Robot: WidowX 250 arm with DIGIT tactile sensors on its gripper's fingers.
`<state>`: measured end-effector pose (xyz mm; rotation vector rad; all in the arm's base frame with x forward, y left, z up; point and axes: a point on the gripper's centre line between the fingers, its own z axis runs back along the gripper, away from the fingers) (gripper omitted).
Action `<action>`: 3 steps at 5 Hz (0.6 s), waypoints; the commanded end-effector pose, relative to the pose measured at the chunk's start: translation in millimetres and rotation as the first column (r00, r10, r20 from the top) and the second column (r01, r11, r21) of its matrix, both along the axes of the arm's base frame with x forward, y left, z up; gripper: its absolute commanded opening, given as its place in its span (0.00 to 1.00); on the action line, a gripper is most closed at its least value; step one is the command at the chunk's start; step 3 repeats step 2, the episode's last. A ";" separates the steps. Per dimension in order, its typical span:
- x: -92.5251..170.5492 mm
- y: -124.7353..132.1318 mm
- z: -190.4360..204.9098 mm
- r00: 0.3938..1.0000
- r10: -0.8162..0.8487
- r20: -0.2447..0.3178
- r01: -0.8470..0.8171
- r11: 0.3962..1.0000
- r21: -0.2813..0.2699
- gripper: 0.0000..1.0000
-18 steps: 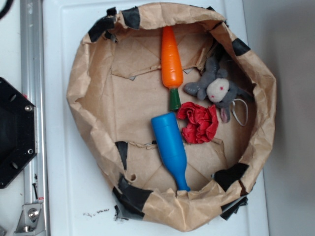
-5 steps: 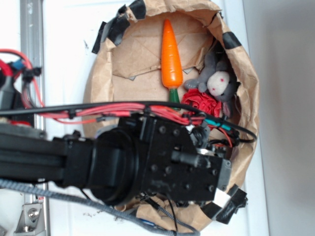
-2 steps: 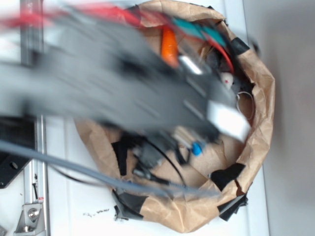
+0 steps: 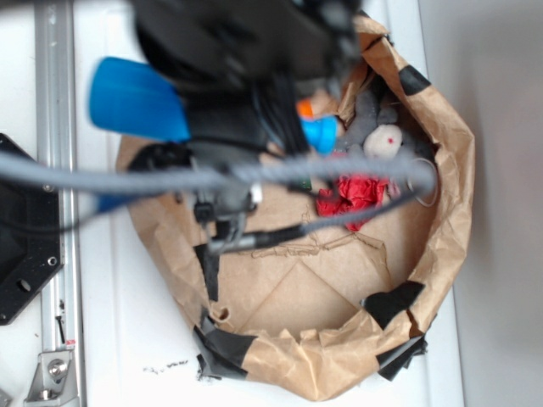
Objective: Grab the blue bottle.
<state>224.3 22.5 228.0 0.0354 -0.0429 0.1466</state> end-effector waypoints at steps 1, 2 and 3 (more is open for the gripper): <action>3.3 -23.6 0.8 0.977 0.207 0.056 -0.209 0.977 0.033 0.00; 3.6 -26.7 -4.9 0.976 0.213 0.046 -0.215 0.976 0.044 0.00; 3.6 -26.7 -4.9 0.976 0.213 0.046 -0.215 0.976 0.044 0.00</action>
